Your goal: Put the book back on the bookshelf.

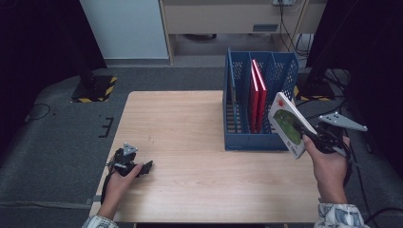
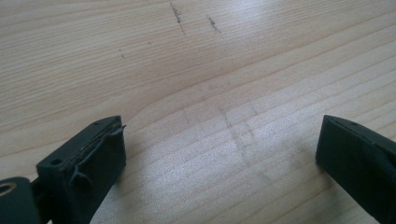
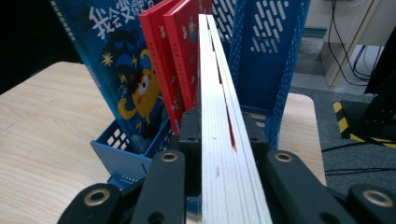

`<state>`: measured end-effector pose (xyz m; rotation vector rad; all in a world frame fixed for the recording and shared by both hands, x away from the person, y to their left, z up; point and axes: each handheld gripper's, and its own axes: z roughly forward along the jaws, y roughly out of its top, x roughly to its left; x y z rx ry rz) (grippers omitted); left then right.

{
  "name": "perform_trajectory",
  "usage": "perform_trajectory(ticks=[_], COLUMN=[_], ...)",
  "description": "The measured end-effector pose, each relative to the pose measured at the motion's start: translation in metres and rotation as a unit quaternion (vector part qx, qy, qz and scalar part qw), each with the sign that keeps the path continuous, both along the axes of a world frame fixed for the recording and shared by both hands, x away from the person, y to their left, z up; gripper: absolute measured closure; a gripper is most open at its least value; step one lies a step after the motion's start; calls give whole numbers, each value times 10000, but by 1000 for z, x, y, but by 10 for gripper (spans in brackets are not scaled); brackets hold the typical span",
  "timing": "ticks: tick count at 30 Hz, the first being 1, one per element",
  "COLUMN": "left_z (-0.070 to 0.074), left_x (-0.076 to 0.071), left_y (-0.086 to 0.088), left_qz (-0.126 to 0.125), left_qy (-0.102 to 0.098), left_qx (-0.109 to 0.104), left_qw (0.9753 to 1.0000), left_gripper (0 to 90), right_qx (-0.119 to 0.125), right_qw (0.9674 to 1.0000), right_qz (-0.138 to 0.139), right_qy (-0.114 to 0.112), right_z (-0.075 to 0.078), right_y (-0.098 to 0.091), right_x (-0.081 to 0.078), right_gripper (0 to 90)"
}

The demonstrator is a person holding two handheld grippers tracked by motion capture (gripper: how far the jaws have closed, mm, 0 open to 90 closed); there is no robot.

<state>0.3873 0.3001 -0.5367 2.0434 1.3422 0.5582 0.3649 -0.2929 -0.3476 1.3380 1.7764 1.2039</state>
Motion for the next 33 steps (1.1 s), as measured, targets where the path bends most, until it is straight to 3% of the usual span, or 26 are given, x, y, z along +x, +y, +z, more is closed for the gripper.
perform_trajectory(ticks=[23,33], left_z=[0,0], left_x=[0,0], left_y=[-1,-1], left_qz=[21,29], left_qy=[0,2], left_qx=[2,0], left_qw=[10000,10000], left_gripper=[5,3], right_qx=[-151,-69], right_qw=[9987,9979], right_qz=[-484,-645], right_qy=[55,76], right_z=[9,3], right_y=[-1,0], right_x=[52,79], right_gripper=[760,761])
